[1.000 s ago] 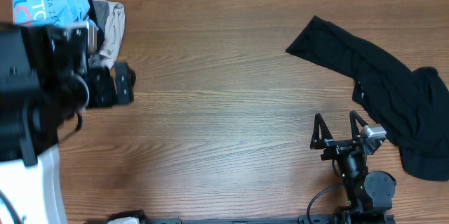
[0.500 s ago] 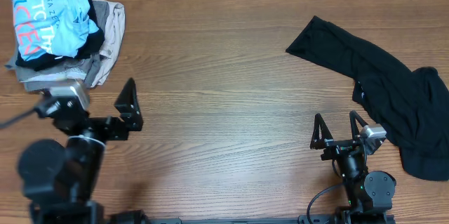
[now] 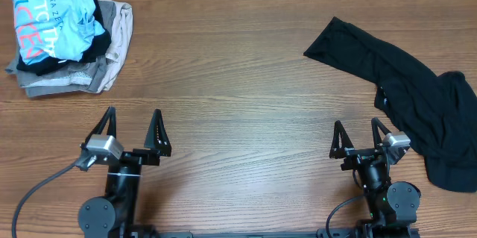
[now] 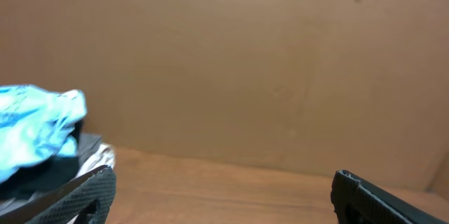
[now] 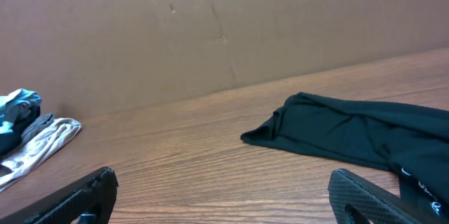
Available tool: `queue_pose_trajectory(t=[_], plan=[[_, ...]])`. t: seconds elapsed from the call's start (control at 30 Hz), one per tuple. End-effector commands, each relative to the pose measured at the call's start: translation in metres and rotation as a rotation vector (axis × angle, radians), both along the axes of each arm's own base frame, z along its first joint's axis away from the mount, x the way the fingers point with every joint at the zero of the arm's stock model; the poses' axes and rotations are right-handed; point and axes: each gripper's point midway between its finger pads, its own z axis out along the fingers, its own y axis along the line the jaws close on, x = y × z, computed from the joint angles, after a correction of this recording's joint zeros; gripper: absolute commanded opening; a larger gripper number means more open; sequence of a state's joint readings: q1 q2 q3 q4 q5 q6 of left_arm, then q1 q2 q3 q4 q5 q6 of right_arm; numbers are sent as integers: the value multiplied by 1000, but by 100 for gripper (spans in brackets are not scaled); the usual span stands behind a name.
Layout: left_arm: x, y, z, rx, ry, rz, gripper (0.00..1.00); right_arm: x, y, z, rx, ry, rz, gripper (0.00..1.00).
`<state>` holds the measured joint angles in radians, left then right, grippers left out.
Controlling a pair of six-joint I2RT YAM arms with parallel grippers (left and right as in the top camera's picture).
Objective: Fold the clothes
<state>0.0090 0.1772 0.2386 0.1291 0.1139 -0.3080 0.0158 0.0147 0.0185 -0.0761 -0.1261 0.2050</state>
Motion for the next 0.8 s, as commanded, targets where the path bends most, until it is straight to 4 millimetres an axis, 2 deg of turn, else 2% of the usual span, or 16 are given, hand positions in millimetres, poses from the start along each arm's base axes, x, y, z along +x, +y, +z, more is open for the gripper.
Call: queue_pose_trajectory(t=[0.0, 0.27, 0.4, 0.5, 0.6, 0.77], plan=[[0, 20, -19, -31, 4, 117, 100, 0, 1, -2, 2, -5, 1, 100], [3, 26, -71, -30, 52, 147, 100, 0, 1, -2, 2, -5, 1, 100], [4, 25, -84, -2, 96, 133, 100, 0, 1, -2, 2, -5, 1, 100], [5, 23, -100, 26, 160, 122, 100, 0, 1, -2, 2, -5, 1, 100], [4, 23, -127, 29, 273, 122, 100, 0, 1, -2, 2, -5, 1, 100], [4, 23, -125, 49, 263, 122, 100, 0, 1, -2, 2, -5, 1, 100]])
